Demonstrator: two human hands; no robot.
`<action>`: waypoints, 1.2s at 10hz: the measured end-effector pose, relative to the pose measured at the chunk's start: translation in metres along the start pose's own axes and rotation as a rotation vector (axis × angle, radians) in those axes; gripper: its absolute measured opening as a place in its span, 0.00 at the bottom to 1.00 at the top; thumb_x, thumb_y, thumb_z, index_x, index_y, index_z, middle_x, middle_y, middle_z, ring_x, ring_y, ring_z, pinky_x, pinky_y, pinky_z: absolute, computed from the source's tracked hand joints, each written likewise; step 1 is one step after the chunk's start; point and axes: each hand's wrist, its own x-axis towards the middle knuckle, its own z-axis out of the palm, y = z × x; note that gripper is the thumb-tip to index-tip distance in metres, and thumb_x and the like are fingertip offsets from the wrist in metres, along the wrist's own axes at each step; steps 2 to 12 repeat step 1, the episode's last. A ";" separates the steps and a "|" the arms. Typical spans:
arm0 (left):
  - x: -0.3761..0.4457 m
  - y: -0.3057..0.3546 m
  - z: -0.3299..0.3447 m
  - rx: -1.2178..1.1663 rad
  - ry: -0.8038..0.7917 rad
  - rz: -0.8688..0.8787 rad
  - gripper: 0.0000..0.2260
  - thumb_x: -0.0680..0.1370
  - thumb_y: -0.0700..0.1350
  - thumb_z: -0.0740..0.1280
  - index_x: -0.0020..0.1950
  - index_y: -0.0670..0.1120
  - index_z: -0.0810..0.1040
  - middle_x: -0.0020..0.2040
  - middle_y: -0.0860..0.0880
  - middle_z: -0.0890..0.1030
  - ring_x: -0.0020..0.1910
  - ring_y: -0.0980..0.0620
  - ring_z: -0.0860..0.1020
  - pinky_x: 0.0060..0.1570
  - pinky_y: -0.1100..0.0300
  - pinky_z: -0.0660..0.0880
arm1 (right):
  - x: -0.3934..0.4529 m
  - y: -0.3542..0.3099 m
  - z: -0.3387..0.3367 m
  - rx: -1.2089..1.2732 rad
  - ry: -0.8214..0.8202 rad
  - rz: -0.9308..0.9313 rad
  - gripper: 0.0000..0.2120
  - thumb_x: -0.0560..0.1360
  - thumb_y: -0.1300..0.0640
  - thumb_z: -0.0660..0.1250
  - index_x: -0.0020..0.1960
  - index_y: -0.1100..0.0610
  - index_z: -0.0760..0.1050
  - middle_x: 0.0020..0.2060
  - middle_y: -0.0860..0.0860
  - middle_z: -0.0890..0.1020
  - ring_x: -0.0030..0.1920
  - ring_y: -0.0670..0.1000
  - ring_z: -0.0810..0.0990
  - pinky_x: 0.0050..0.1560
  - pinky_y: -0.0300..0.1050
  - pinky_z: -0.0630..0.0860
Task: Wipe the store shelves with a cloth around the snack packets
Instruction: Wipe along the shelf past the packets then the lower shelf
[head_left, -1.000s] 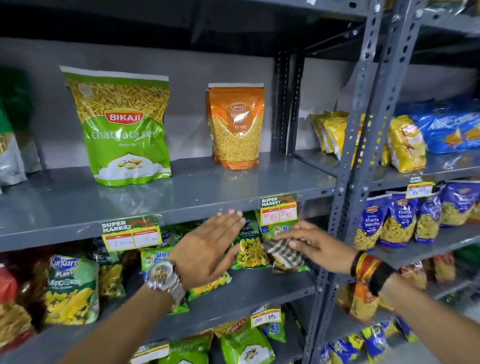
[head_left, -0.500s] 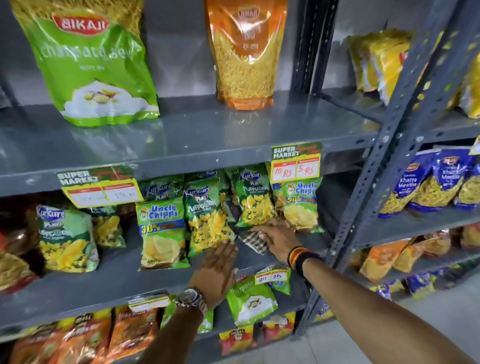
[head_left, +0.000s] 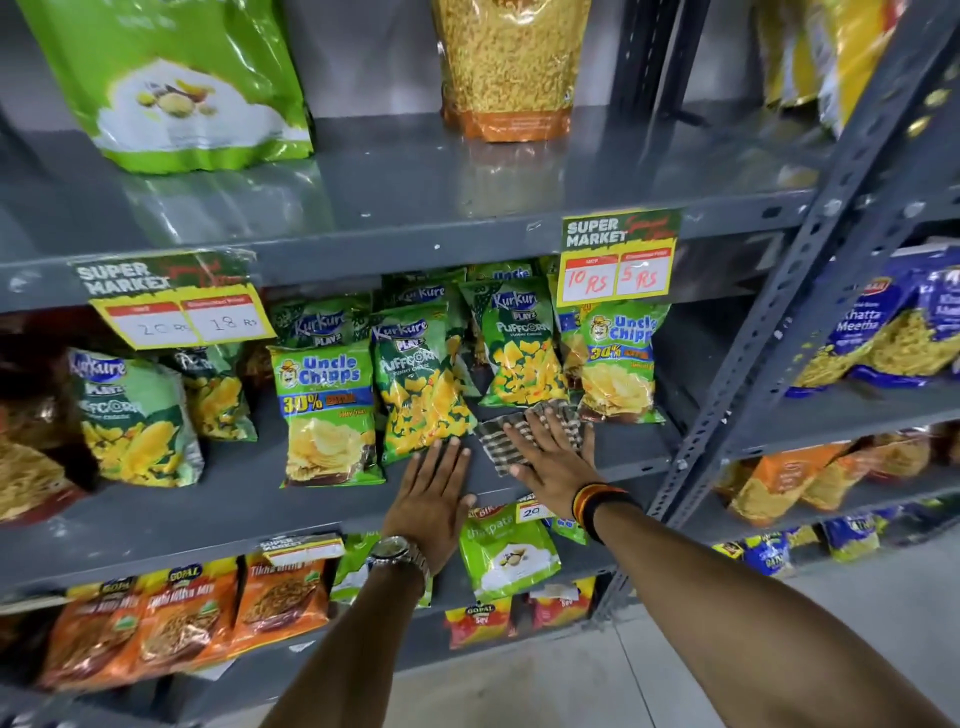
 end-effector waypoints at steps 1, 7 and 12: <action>0.000 0.015 -0.029 -0.064 0.048 0.011 0.28 0.84 0.56 0.46 0.82 0.46 0.52 0.82 0.48 0.50 0.81 0.45 0.46 0.77 0.48 0.42 | -0.035 -0.009 -0.010 0.133 0.178 0.027 0.25 0.81 0.48 0.53 0.76 0.37 0.51 0.79 0.44 0.47 0.79 0.50 0.39 0.73 0.67 0.34; 0.000 0.015 -0.029 -0.064 0.048 0.011 0.28 0.84 0.56 0.46 0.82 0.46 0.52 0.82 0.48 0.50 0.81 0.45 0.46 0.77 0.48 0.42 | -0.035 -0.009 -0.010 0.133 0.178 0.027 0.25 0.81 0.48 0.53 0.76 0.37 0.51 0.79 0.44 0.47 0.79 0.50 0.39 0.73 0.67 0.34; 0.000 0.015 -0.029 -0.064 0.048 0.011 0.28 0.84 0.56 0.46 0.82 0.46 0.52 0.82 0.48 0.50 0.81 0.45 0.46 0.77 0.48 0.42 | -0.035 -0.009 -0.010 0.133 0.178 0.027 0.25 0.81 0.48 0.53 0.76 0.37 0.51 0.79 0.44 0.47 0.79 0.50 0.39 0.73 0.67 0.34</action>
